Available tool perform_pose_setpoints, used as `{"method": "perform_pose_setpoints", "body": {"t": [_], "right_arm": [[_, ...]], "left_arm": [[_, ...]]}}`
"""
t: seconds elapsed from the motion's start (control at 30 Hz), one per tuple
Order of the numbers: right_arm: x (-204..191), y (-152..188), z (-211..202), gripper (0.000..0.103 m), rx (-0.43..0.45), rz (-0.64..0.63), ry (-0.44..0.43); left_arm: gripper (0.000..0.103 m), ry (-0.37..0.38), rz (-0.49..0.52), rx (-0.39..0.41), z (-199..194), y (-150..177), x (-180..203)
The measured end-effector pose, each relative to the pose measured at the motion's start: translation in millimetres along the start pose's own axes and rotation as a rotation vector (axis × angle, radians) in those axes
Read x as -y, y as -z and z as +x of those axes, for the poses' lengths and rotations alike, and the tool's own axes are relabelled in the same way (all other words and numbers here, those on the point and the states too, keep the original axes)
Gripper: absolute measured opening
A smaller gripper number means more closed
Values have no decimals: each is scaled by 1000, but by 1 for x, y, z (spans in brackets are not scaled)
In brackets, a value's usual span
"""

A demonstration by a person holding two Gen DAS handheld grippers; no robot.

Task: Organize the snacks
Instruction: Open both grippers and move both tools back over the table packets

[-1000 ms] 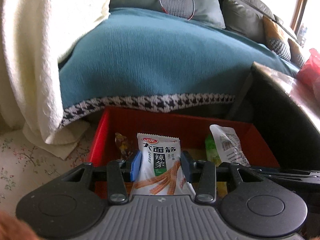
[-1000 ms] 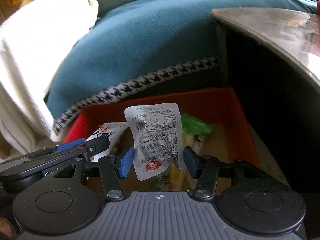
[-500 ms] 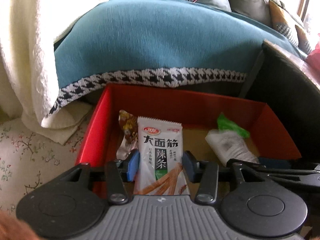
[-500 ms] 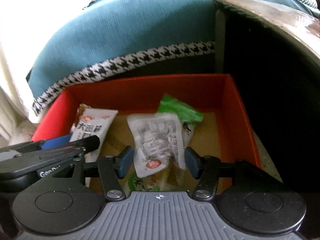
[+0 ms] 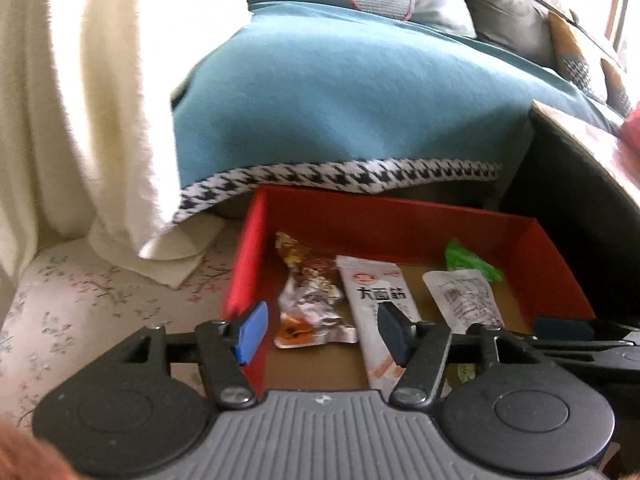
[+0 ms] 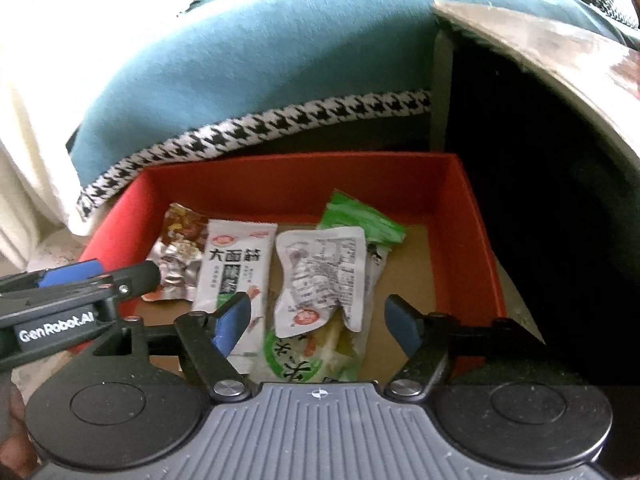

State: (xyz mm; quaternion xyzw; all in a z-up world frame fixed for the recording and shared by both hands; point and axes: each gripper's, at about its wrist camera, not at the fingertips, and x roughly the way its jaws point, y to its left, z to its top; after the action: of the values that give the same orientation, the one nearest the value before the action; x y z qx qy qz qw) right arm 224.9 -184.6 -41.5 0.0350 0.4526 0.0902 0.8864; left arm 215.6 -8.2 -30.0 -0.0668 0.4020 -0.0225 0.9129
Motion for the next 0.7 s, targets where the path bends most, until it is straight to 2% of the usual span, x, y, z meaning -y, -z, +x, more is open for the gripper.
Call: {"method": "perform_pose_setpoints", "body": {"t": [0.03,0.23,0.33,0.43,0.6,0.7], "right_arm": [[-1,0,-2,80,4,1,-7],[-12,5,-18,81,4,-35,-48],[-17,11,-28,82,0,-62,-60],[-23,19,-39,84,-10,-84,-77],[-28,29,-54,87,19,-121,-61],[-24,29,-63,87,15,-78,-113]], "left_arm": [[54,-4,-12,5,-5,1,-5],[54,111,-89,-21,-36,9,-34],[60,78,-72,-3,-57,20,-40],[63,85,-92,-19,-69,35,-57],[63,72,-133,-115,-50,52,-68],[63,63,-77,-136,-38,57,-59]]}}
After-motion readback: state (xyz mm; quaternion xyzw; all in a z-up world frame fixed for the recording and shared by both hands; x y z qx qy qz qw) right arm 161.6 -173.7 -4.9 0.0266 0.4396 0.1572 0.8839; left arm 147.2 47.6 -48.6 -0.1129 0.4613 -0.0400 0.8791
